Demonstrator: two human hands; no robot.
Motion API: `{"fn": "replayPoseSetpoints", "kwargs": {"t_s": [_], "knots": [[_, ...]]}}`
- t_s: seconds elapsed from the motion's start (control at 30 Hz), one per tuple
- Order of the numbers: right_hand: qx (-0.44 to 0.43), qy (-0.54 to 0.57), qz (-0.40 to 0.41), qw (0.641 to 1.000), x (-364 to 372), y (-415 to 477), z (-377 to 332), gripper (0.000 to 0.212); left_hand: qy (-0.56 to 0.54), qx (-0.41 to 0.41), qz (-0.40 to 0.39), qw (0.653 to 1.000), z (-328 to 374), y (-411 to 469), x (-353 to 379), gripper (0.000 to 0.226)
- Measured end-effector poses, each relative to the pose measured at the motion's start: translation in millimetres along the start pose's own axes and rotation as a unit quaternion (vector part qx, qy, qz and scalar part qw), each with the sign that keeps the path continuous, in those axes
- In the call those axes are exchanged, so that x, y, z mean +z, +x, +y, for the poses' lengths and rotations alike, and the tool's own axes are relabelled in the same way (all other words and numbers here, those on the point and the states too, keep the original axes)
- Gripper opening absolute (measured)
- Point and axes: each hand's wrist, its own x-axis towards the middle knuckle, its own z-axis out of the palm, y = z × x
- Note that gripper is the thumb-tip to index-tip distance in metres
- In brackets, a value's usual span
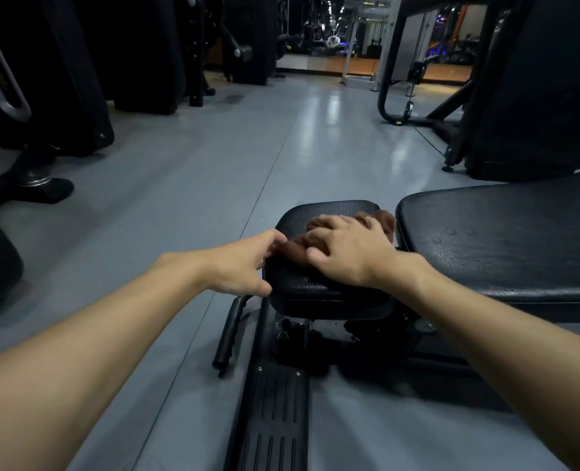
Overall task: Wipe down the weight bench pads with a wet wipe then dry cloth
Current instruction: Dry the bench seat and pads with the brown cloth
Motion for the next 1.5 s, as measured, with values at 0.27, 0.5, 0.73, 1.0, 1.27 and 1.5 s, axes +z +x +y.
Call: {"fn": "replayPoseSetpoints", "kwargs": {"t_s": [0.27,0.5,0.73,1.0,1.27,1.5], "knots": [[0.036,0.008,-0.023,0.999,-4,-2,5,0.062,-0.028,-0.001,0.018,0.999,10,3,5,0.067],[0.011,0.006,-0.003,1.000,0,-27,-7,0.056,-0.011,-0.014,0.057,0.998,14,4,6,0.067],[-0.041,0.026,0.128,0.991,23,-91,12,0.067,0.120,-0.037,0.094,0.988,39,13,15,0.061],[0.077,0.213,0.218,0.949,54,-131,-20,0.073,0.189,-0.056,0.057,0.979,63,12,25,0.065],[0.148,0.346,0.225,0.899,45,-129,-31,0.067,0.193,-0.087,0.043,0.976,70,13,36,0.063],[0.114,0.407,0.272,0.865,22,-156,-29,0.061,0.066,-0.058,0.052,0.995,99,16,27,0.045]]}}
